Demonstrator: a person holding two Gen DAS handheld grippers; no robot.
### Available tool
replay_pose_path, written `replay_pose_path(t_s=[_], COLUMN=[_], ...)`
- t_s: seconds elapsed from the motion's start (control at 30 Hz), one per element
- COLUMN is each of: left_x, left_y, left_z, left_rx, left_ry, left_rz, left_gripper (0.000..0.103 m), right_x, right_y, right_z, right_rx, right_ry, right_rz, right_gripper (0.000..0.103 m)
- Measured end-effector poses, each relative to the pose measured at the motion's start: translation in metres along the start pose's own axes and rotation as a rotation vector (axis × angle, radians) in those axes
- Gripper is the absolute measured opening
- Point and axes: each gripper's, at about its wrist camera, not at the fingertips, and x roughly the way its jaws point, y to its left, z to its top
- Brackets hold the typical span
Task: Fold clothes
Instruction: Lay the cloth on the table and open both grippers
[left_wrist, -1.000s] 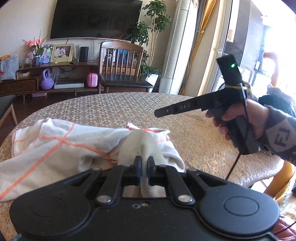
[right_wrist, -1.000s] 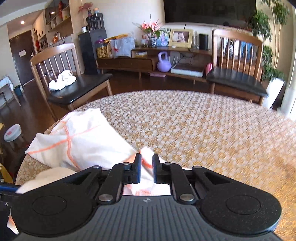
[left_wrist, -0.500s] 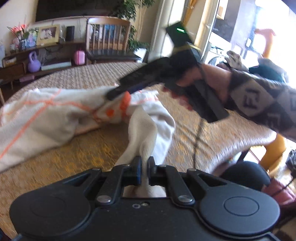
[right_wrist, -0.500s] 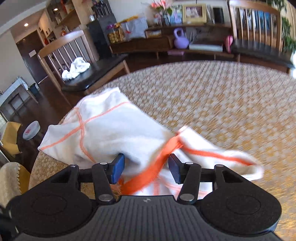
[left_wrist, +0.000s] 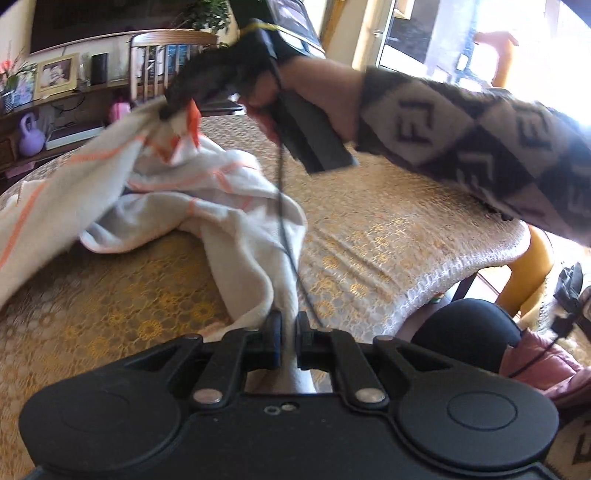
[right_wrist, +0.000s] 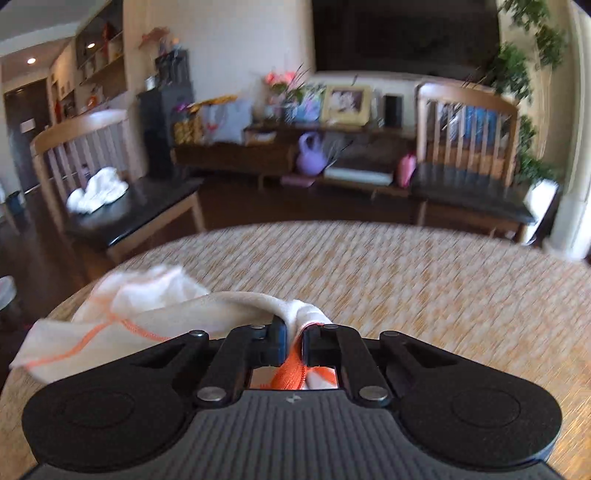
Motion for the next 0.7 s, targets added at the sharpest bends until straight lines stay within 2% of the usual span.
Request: replay_pose_path(t_s=[0.13, 0.23, 0.47, 0.53, 0.7], left_x=[0.007, 0.01, 0.022, 0.026, 0.031], left_y=[-0.006, -0.014, -0.021, -0.023, -0.024], left_z=[0.005, 0.004, 0.003, 0.003, 0.005], left_rx=[0.036, 0.067, 0.09, 0.092, 0.103], left_ry=[0.002, 0.012, 0.055, 0.067, 0.091], left_rz=[-0.053, -0.087, -0.118, -0.124, -0.092], left_gripper=[0.103, 0.103, 0.103, 0.103, 0.103], right_x=[0.006, 0.011, 0.013, 0.014, 0.005], right_y=[-0.023, -0.06, -0.145, -0.161, -0.164], right_z=[0.018, 0.027, 0.011, -0.001, -0.022], right_rx=[-0.02, 0.018, 0.13, 0.162, 0.2], right_ry=[-0.024, -0.019, 0.04, 0.066, 0.062], right_rz=[-0.09, -0.171, -0.352, -0.368, -0.305], right_gripper=[0.007, 0.007, 0.007, 0.007, 0.007])
